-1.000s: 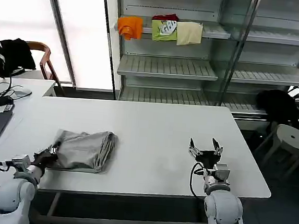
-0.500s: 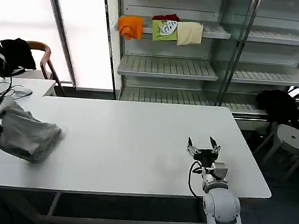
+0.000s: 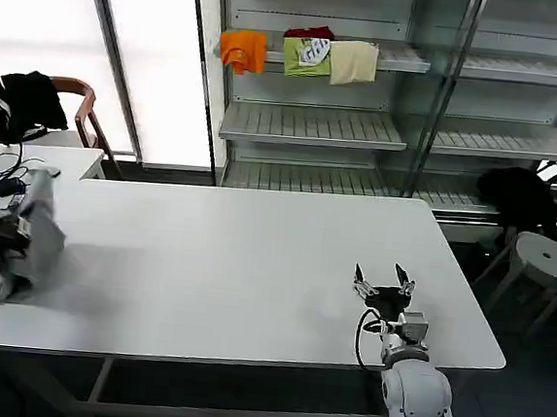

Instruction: Fold and organize the clothes.

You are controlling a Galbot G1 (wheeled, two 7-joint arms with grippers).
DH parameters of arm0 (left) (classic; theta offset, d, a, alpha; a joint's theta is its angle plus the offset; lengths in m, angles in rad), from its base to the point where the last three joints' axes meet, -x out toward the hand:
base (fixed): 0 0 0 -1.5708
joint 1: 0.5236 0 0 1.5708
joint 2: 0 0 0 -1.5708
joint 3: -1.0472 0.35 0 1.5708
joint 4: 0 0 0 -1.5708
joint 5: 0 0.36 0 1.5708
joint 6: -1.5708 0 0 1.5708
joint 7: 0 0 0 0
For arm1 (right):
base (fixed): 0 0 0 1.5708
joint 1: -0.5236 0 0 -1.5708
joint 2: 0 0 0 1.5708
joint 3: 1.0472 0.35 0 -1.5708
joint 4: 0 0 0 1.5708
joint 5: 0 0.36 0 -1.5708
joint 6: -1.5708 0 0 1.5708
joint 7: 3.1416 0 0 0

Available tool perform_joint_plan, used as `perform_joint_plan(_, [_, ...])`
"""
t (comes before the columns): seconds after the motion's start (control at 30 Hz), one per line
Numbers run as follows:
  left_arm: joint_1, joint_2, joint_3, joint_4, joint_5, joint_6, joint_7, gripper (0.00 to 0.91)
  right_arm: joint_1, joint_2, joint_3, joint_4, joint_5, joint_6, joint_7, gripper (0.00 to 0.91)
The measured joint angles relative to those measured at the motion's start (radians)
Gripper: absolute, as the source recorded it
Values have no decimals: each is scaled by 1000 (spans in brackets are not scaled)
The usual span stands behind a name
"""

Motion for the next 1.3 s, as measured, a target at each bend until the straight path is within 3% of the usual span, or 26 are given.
perform_joint_plan(0.3, [44, -242, 179, -72, 142, -24, -43, 20, 0, -10, 13, 0, 2, -1, 4, 907])
perform_joint_plan(0.67, [-25, -421, 410, -91, 117, 63, -130, 30, 15, 13, -2, 22, -1, -28, 4, 907])
perform_joint_plan(0.7, [-36, -436, 428, -82, 117, 67, -141, 171, 14, 15, -6, 25, -4, -30, 4, 907])
perform_joint_plan(0.73, [-46, -450, 445, -72, 117, 71, -151, 907, 13, 18, -8, 27, -6, -32, 4, 907])
perform_joint_plan(1.03, [-110, -538, 585, 3, 89, 109, -241, 907, 15, 44, -42, 36, -7, -54, -3, 907])
perform_joint_plan(1.3, [-136, -550, 624, -36, 21, 144, -298, 907, 40, 87, -103, 32, 44, -89, -14, 907])
